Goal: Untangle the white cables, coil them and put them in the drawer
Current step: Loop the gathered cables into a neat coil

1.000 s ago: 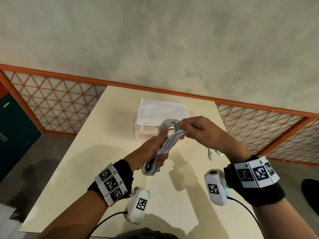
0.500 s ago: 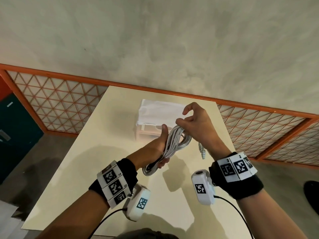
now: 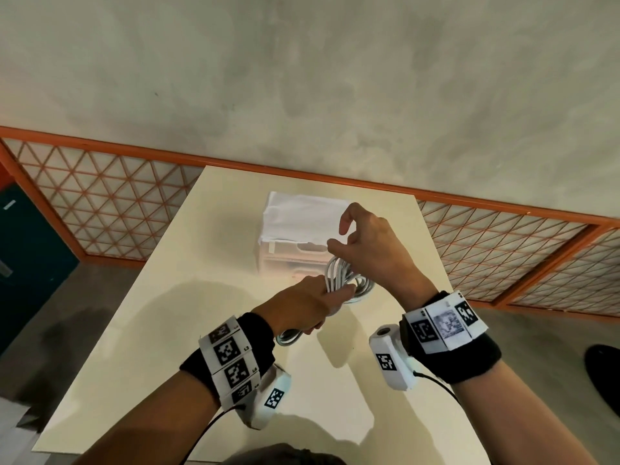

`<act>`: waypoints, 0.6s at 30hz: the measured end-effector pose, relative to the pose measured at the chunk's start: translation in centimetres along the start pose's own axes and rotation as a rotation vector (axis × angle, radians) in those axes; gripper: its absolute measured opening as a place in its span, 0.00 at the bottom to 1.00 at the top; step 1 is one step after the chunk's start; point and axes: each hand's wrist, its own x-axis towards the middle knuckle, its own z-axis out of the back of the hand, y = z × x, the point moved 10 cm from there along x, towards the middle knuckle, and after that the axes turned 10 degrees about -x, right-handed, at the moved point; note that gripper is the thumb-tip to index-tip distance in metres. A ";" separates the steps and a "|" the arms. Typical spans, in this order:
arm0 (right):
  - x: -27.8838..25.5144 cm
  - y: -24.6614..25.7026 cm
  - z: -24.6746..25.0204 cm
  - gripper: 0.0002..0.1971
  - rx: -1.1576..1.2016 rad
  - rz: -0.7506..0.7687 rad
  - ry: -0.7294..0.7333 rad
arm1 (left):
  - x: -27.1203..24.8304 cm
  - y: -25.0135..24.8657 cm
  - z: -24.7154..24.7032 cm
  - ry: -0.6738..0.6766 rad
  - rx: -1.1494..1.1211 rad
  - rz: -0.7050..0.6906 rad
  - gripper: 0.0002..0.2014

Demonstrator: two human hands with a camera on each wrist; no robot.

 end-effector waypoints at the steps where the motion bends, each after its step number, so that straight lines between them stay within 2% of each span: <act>1: 0.2 -0.3 0.0 0.12 0.012 -0.008 0.003 | 0.0 0.1 0.1 -0.002 -0.020 0.003 0.26; 3: 0.5 -1.4 0.3 0.14 0.040 -0.039 0.002 | 0.0 0.2 0.6 0.011 -0.064 0.003 0.27; 6: 0.9 -2.8 1.3 0.24 -0.074 -0.073 0.000 | -0.2 -0.3 1.3 0.031 -0.154 -0.012 0.22; 8: 1.0 -3.4 1.8 0.28 -0.104 -0.061 0.003 | -0.4 -1.1 1.6 0.028 -0.211 -0.040 0.20; 10: 0.8 -3.4 1.4 0.29 -0.026 -0.001 0.032 | -0.4 -1.7 1.7 0.028 -0.254 -0.080 0.20; 12: 0.1 -3.1 0.6 0.26 0.117 0.085 0.081 | -0.3 -1.6 2.2 -0.002 -0.308 -0.096 0.21; 15: -1.0 -3.3 -0.5 0.12 0.316 0.128 0.099 | 0.0 -1.1 3.2 -0.086 -0.351 -0.115 0.24; 18: -1.3 -4.0 -0.7 0.05 0.380 0.075 -0.085 | 0.5 -0.6 3.4 -0.150 -0.411 -0.126 0.23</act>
